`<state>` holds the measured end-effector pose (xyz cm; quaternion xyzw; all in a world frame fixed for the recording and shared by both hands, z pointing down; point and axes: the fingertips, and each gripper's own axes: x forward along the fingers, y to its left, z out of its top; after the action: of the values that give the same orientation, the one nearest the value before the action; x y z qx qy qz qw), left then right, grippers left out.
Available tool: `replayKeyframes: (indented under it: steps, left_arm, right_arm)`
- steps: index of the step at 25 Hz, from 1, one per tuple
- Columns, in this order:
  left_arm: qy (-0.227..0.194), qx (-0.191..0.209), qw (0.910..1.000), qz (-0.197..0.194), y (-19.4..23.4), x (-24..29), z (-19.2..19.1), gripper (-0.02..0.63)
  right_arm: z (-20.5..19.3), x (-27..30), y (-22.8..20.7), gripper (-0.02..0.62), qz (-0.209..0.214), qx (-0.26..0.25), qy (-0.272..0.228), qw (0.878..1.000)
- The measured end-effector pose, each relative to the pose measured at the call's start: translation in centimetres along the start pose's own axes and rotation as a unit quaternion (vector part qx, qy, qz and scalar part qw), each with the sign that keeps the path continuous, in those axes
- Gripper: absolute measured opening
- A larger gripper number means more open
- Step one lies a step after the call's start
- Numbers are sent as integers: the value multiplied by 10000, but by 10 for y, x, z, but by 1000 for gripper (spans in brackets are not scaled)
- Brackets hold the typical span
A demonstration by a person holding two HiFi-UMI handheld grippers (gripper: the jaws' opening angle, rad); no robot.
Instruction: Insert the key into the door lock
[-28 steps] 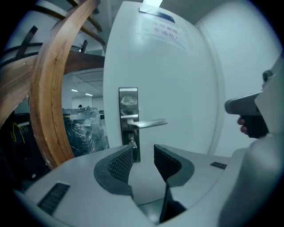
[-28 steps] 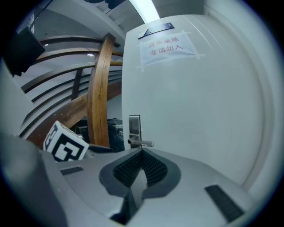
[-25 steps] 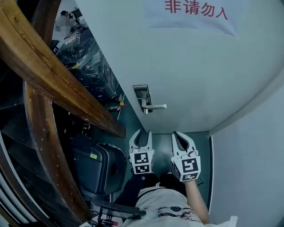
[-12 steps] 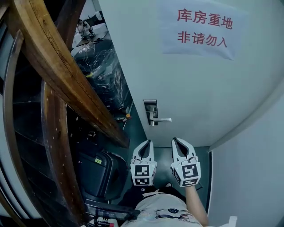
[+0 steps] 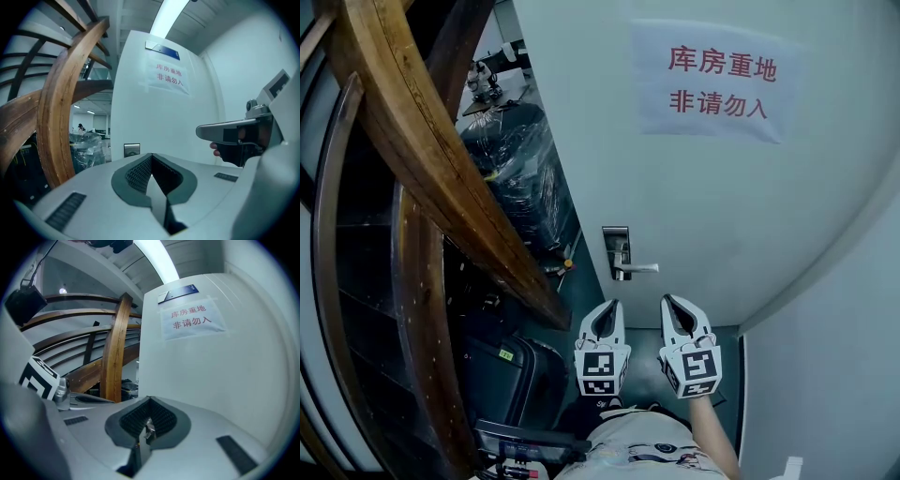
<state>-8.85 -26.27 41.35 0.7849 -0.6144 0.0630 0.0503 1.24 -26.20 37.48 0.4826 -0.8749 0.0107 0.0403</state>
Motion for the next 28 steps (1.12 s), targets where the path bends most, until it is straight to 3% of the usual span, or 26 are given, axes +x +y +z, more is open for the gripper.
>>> replayKeyframes:
  steps: [28]
  left_arm:
    - [-46,-34,10000,3,4,15,5,5]
  right_arm:
    - [-3,19,-2,5,-12,-63,21,10000]
